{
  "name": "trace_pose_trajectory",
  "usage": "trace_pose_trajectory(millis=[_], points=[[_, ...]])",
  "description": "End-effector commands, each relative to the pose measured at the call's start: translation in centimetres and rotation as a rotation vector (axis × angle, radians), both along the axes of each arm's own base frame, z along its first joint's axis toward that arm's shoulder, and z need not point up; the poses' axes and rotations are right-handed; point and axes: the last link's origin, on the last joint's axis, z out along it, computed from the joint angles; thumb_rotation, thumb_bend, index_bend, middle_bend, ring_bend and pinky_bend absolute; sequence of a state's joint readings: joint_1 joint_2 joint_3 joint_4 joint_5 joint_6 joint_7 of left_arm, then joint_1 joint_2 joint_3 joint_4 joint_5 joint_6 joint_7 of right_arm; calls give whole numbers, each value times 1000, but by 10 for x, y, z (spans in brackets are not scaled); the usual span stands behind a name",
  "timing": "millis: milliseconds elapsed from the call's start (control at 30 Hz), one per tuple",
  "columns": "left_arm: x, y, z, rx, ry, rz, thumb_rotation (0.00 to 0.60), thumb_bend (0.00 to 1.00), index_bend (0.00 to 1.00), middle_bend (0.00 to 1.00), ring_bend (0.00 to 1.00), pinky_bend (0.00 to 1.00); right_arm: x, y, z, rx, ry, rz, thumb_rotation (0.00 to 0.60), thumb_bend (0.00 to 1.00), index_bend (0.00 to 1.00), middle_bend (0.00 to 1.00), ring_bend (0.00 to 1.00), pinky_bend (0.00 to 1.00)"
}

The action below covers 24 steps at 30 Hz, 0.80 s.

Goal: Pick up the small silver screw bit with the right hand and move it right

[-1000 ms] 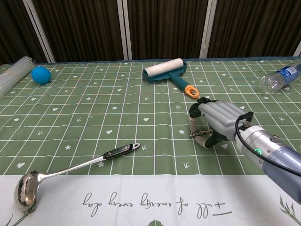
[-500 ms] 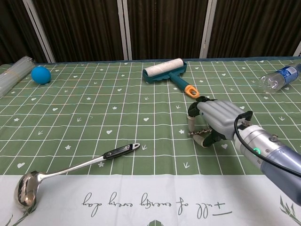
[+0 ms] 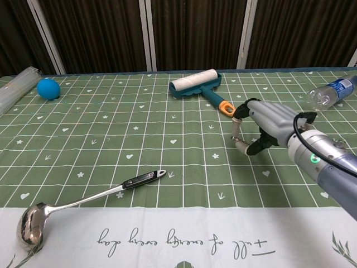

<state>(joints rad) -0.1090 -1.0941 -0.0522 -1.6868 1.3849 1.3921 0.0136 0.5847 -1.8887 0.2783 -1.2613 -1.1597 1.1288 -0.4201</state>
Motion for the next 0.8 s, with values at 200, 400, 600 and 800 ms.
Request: trace_pose_trajectory(millis=[200, 400, 600, 800], points=[[0, 0, -1, 1, 3, 2, 600, 148, 0, 0, 0, 0, -2, -4, 16, -36, -7, -13, 600, 382, 564, 190, 0, 130], [0, 0, -1, 3, 9, 4, 600, 148, 0, 0, 0, 0, -5, -8, 30, -63, -4, -20, 600, 383, 569, 193, 0, 129], [0, -1, -1, 5, 12, 2, 600, 148, 0, 0, 0, 0, -9, -12, 43, -86, -107, -131, 600, 388, 569, 193, 0, 130], [1, -1, -2, 5, 13, 0, 600, 148, 0, 0, 0, 0, -15, -18, 55, -124, -210, -256, 600, 392, 569, 193, 0, 129]])
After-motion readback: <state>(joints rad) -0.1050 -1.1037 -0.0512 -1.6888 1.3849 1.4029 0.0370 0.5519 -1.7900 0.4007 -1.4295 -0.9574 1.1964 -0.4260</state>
